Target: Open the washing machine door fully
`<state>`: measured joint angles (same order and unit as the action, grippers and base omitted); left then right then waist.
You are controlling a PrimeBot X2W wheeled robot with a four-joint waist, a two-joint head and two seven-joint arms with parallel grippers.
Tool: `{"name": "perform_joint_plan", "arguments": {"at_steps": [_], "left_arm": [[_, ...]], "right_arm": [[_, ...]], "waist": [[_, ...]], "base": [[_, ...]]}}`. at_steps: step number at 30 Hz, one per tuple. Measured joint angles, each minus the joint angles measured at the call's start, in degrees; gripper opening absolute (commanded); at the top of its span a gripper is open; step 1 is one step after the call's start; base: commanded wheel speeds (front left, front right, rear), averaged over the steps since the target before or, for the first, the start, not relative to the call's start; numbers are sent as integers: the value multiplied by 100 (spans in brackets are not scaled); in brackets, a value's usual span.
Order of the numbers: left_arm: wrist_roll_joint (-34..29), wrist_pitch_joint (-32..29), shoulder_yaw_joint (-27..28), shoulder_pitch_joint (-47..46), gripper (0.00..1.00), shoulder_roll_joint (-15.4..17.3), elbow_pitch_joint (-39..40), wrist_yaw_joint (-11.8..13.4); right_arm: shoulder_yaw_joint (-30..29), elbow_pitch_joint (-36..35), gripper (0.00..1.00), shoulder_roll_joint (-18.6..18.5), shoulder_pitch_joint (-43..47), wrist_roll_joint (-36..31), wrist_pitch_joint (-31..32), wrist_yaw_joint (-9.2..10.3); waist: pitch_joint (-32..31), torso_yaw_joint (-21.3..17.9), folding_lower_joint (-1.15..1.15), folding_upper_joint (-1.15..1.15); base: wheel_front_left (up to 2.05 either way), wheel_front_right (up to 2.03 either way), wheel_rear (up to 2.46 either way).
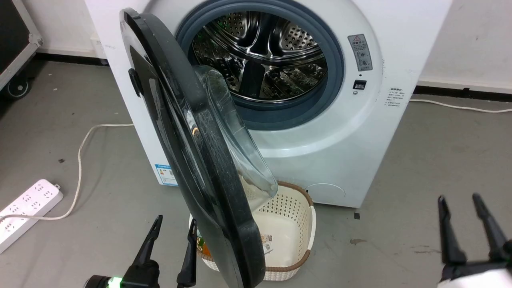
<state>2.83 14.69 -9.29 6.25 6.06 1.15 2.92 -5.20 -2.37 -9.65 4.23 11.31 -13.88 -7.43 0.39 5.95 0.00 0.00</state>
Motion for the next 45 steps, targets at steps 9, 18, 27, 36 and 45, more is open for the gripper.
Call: {"name": "perform_joint_plan", "arguments": {"at_steps": [9,18,27,36,45], "left_arm": [[32,-1,66,85,100,-24,-5,-187],[68,-1,163,83,19,-71,80,-412],[111,0,565,-34,0,-188,1161,-319],[191,5,790,-658,0,-285,2598,-179],[34,7,11,-979,0,-254,2984,-345]], "right_arm": [[-214,-34,100,577,639,-604,-83,-1],[-183,-47,100,626,689,-627,-85,-1],[-243,-42,100,642,672,-541,-86,-1],[-245,-43,100,653,670,-506,-86,-1],[-219,9,100,655,668,-441,-86,-1]], "waist": [[-55,4,0,0],[-13,25,0,0],[-20,58,0,0],[-51,83,0,0],[-74,88,1,0]], "base": [[0,0,0],[0,0,0],[0,0,0],[0,0,0],[0,0,0]]}}
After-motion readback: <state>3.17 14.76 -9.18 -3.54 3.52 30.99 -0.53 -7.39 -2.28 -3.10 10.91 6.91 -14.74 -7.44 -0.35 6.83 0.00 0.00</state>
